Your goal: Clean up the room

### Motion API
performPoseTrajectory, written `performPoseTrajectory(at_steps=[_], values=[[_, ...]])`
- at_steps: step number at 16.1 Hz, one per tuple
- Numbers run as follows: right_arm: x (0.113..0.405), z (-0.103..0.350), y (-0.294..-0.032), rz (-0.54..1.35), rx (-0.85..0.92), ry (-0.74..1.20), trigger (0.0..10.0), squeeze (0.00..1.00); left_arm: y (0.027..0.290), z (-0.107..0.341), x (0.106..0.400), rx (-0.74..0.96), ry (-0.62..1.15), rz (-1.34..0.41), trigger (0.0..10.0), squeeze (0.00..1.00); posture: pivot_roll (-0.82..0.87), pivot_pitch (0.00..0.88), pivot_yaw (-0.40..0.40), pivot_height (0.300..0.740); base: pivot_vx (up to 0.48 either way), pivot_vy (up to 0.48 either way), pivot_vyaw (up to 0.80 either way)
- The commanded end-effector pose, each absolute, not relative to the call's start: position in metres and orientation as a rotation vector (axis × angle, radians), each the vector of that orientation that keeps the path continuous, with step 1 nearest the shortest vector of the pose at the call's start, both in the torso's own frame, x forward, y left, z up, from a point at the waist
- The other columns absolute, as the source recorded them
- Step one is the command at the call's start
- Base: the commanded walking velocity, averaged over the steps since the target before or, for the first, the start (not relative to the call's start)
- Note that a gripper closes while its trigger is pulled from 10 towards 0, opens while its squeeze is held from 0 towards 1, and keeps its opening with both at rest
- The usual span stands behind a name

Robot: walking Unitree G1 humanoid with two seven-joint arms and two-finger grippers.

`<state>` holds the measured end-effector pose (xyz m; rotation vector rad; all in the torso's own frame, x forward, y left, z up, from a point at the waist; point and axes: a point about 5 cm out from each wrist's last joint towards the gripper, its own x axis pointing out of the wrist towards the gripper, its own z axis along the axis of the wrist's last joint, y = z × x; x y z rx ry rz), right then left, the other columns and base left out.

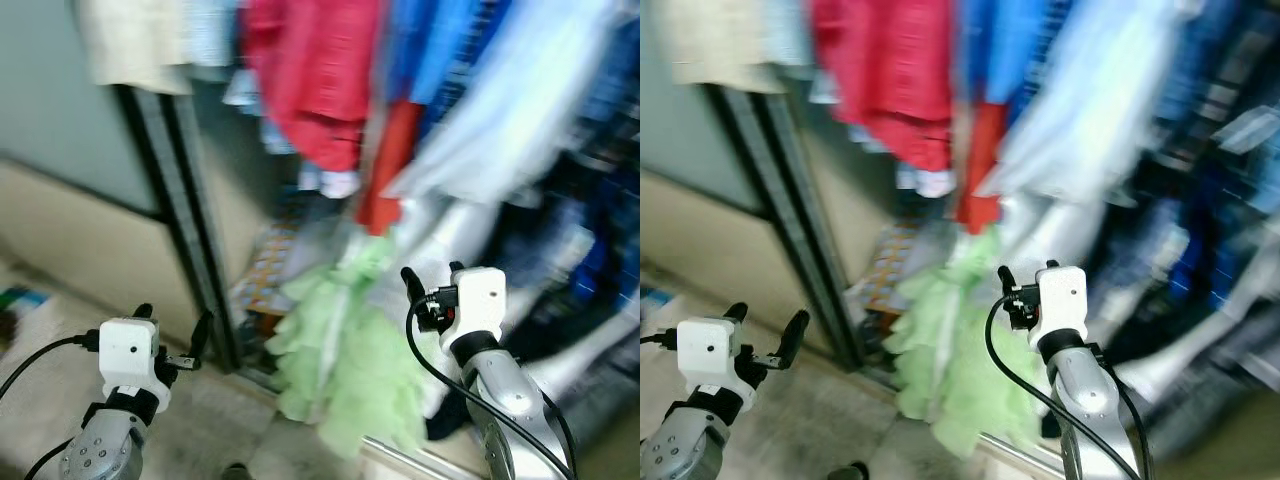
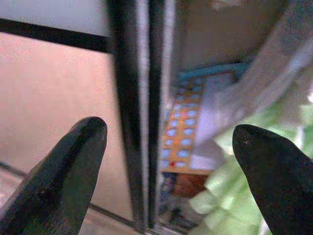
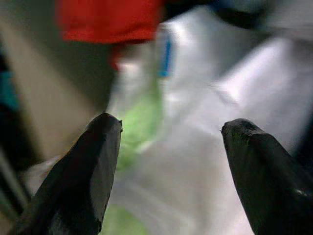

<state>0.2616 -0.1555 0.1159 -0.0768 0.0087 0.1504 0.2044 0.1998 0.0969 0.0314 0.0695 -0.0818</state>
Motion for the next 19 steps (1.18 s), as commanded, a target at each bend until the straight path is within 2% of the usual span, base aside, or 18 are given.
performPoseTrajectory(at_steps=[1,4,9,17,19], values=[[0.260,0.111,-0.161,0.132,-0.076,0.032,10.0,0.00,0.199,0.099,0.205,0.038,0.045,-0.106,10.0,0.00,0.00,0.072,-0.066,0.740,0.000,0.000,0.80],[0.254,0.114,-0.165,0.139,-0.051,0.028,10.0,0.00,0.203,0.101,0.210,0.074,0.041,-0.050,10.0,0.00,0.00,0.074,-0.067,0.740,0.000,0.000,0.46],[0.216,0.117,-0.195,0.092,-0.144,0.057,10.0,0.00,0.207,0.096,0.199,0.116,0.063,-0.034,10.0,0.00,-0.01,0.091,-0.046,0.740,0.000,0.000,0.00],[0.226,0.113,-0.177,0.130,-0.128,0.054,10.0,0.00,0.196,0.095,0.204,0.090,0.067,-0.056,10.0,0.00,0.00,0.097,-0.034,0.740,0.000,0.000,0.80],[0.230,0.112,-0.177,0.138,-0.128,0.054,10.0,0.00,0.192,0.094,0.203,0.040,0.066,-0.075,10.0,0.00,-0.01,0.102,-0.033,0.740,0.000,0.000,0.80]])
